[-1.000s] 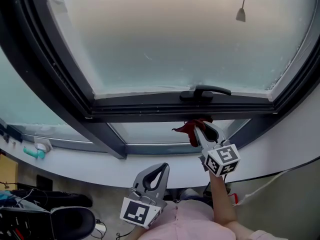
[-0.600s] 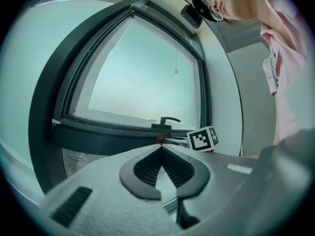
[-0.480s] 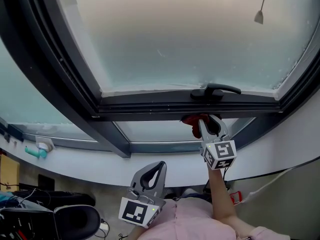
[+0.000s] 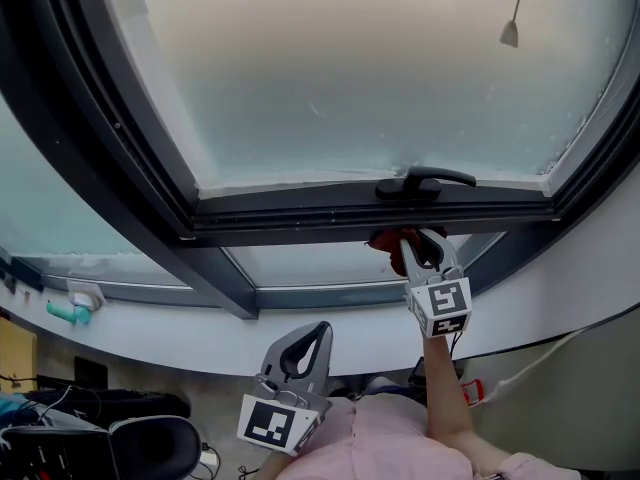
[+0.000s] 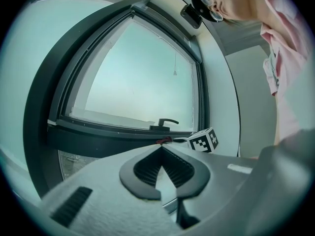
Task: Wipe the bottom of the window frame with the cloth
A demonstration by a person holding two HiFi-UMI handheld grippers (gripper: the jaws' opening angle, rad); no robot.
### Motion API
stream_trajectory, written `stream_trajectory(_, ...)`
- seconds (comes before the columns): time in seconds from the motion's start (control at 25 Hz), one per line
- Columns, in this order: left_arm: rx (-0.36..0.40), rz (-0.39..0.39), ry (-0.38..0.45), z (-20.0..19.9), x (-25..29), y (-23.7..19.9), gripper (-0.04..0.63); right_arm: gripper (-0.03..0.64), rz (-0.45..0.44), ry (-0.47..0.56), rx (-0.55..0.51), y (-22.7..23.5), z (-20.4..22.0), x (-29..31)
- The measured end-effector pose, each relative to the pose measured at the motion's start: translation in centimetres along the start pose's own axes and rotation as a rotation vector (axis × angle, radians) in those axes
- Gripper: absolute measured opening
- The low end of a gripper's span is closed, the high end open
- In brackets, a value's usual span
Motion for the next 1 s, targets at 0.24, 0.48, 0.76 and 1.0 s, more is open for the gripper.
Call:
stream_trajectory(0.24,-0.005,0.006,0.004,-0.1,0.3,0.3,-0.003,0.061,0.017,0.004,0.009,1.3,0.1,-0.4)
stream_trajectory(0.48,-0.018,-0.002,0.022,-0.7,0.2,0.7,-0.003,0.061,0.025,-0.011,0.008,2.2,0.4,-1.1)
stream_trajectory(0.76,0.000,0.016,0.004,-0.7,0.7,1.7,-0.003,0.061,-0.025,-0.040,-0.033,3.0,0.1,-0.8)
stream_trajectory(1.0,-0.014,0.031,-0.012,-0.3,1.0,3.3,-0.003,0.061,-0.057,-0.071,-0.075,3.9,0.4,-1.4)
Point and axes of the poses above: the fingertips, and each gripper's own axes: x forward along the fingers, y to its right, z out of its underside, the point moved 3 cm from there along -x, backward along the fingers, and after that the axes turned 6 degrees about x, right-handed, at the moved point
